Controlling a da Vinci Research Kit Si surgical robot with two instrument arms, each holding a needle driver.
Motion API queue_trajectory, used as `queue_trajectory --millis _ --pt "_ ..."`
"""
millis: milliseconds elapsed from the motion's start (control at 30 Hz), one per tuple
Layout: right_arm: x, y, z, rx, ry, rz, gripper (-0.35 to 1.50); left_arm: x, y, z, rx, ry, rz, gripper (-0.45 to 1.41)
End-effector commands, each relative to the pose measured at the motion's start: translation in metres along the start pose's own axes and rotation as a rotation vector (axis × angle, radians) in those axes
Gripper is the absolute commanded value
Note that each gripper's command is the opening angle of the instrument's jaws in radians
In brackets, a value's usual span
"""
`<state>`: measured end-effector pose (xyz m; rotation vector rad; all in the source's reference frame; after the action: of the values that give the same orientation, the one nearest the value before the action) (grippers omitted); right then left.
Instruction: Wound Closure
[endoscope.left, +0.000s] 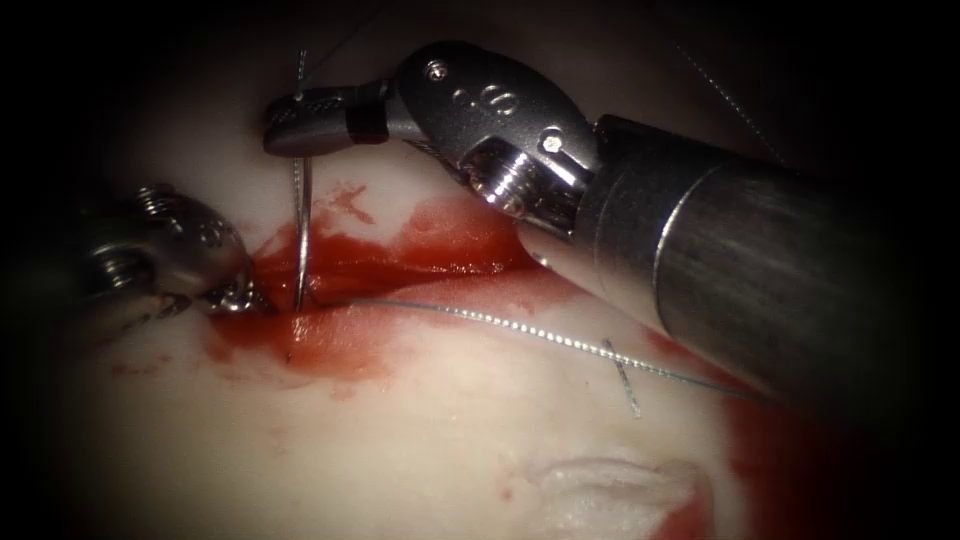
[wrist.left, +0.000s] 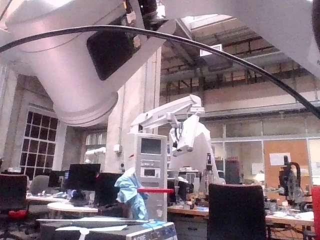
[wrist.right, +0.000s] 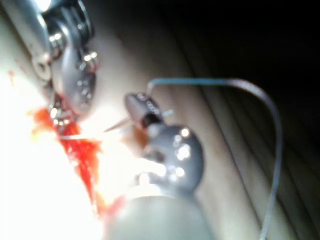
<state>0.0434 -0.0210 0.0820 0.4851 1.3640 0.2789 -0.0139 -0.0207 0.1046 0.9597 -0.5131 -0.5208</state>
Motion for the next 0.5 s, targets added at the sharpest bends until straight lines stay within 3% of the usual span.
queue_trajectory --millis 33,300,500 --pt "0.0008 0.001 0.0006 0.0 0.004 0.005 -0.35 -0.0012 0.0002 -0.0005 -0.003 -0.005 0.005 -0.45" --pt "0.0004 0.0007 0.0005 0.018 -0.004 0.17 -0.35 -0.0012 0.0002 -0.0007 -0.001 -0.004 0.006 -0.45" --pt "-0.0015 -0.0002 0.0013 0.066 -0.041 0.273 -0.35 -0.0012 0.0003 -0.0008 0.001 -0.002 0.008 -0.45"
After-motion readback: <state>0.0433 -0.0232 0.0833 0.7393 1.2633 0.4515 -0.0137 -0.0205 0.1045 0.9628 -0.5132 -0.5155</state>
